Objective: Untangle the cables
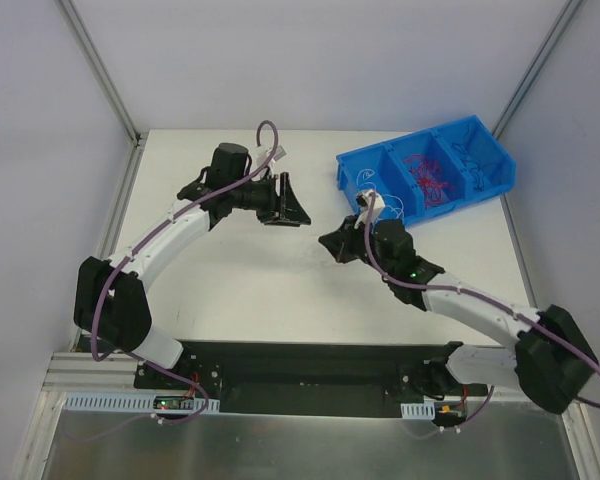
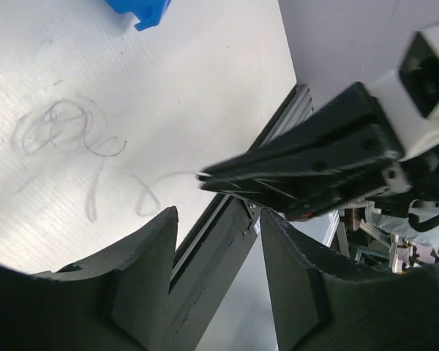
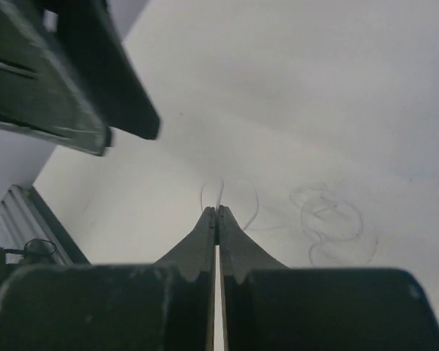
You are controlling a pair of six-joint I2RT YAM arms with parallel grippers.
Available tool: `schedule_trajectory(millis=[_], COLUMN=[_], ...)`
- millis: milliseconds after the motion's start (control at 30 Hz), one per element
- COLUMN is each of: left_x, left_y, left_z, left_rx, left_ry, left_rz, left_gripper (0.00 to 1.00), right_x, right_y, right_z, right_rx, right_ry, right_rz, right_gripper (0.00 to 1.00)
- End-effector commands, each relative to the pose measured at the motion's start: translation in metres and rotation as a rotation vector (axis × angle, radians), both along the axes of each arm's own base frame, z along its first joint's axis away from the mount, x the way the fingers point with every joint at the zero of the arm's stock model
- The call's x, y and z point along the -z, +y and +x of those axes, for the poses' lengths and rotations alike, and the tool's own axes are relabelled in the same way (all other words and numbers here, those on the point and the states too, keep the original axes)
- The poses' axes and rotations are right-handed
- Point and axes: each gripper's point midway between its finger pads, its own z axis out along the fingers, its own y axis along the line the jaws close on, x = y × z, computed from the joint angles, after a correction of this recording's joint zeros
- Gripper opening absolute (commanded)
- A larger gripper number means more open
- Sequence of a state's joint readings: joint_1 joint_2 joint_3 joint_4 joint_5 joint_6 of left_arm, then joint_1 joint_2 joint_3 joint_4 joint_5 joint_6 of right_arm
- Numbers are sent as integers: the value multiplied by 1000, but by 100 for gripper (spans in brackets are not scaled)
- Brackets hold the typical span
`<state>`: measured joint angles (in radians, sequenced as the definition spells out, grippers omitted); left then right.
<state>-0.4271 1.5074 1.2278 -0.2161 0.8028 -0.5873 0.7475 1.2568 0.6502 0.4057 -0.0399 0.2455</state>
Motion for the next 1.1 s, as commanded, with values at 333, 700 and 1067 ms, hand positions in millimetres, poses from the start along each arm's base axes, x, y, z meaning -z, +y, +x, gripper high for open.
schedule_trajectory(millis=[333,700,1067], left_x=[-54,-54,-15], left_y=[-45,-64,-60], left_z=[-63,-89,-60], left_rx=[336,433,312], left_ry=[-198,-231,-45], left_rz=[-192,-255,-187], left_gripper=[79,63,32], right_x=[-142,-228,-360], right_y=[-39,-41,-53], right_z=[-49,-69,-100], right_rx=[-102,-139,-237], right_ry=[-234,-220,-363], right_rz=[371,645,763], right_gripper=[0,0,0])
